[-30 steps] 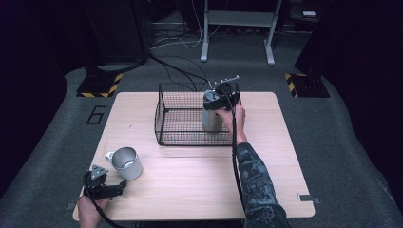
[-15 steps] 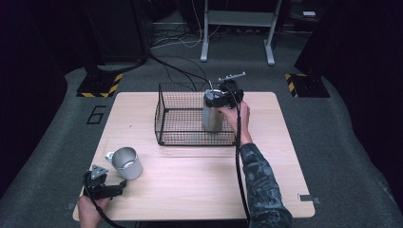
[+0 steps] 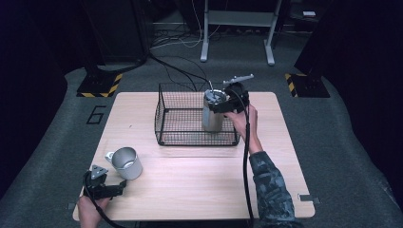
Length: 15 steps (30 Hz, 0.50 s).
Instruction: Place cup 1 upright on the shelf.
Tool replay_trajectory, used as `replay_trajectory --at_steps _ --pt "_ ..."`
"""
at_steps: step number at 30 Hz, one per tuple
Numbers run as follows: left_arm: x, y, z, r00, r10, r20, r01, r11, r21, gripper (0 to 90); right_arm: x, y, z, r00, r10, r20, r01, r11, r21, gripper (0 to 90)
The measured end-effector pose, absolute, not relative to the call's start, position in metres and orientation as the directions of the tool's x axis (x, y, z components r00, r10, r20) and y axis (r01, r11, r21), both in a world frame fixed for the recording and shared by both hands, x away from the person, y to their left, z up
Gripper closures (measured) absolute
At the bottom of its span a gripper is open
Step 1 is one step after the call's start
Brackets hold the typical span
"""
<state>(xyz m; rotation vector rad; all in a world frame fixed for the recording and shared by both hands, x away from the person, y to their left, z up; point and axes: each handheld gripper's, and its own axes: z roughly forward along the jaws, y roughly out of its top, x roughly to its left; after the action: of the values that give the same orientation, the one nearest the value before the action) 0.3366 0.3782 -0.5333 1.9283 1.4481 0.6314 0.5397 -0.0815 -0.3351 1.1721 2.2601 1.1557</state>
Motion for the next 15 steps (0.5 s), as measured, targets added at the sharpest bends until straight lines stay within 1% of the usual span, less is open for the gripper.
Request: replay_trajectory --at_steps 8,15 --pt "0.337 0.378 -0.533 0.278 0.961 0.001 0.654 -0.190 0.732 1.0 0.500 -0.083 -0.331 -0.658 0.753 0.021 0.452 0.372 0.810 0.0" --pt "0.337 0.378 -0.533 0.279 0.960 0.001 0.655 -0.191 0.732 1.0 0.478 -0.088 -0.337 -0.679 0.734 0.014 0.431 0.383 0.817 0.0"
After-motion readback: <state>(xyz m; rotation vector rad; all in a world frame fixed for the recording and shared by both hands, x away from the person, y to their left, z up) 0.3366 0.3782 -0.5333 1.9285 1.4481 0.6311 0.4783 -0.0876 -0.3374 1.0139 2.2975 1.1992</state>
